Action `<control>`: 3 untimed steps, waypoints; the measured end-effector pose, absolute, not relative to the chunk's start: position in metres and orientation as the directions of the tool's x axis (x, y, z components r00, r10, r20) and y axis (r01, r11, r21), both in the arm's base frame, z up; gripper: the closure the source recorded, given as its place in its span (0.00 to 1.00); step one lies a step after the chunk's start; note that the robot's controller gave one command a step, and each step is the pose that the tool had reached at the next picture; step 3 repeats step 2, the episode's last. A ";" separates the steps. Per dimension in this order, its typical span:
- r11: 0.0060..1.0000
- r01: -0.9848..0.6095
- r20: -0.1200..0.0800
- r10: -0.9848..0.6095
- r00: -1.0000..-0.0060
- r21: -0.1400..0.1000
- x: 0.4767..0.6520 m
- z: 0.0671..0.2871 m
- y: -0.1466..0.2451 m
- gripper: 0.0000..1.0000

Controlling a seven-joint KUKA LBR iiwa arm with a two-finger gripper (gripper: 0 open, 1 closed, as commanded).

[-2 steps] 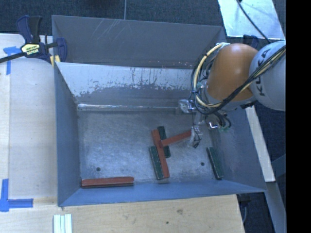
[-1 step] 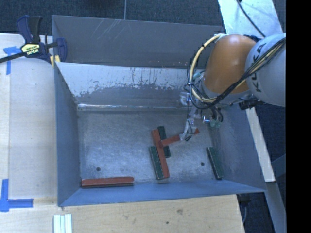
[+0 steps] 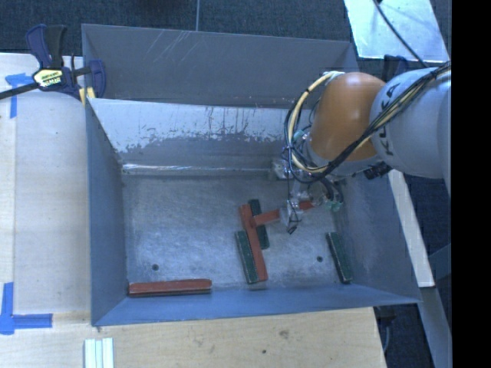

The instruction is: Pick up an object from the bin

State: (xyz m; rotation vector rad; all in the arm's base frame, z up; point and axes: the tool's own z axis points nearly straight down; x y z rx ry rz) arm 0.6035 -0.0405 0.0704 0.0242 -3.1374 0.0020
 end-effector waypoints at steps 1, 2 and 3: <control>1.000 -0.015 -0.001 -0.015 -1.000 -0.001 0.605 0.073 -0.041 0.00; 1.000 -0.016 -0.003 -0.016 -1.000 -0.001 0.606 0.073 -0.041 1.00; 1.000 -0.016 -0.003 -0.016 -1.000 -0.001 0.606 0.073 -0.041 1.00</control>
Offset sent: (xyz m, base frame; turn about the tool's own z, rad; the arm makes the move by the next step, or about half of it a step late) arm 0.0000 0.0000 0.0000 0.0000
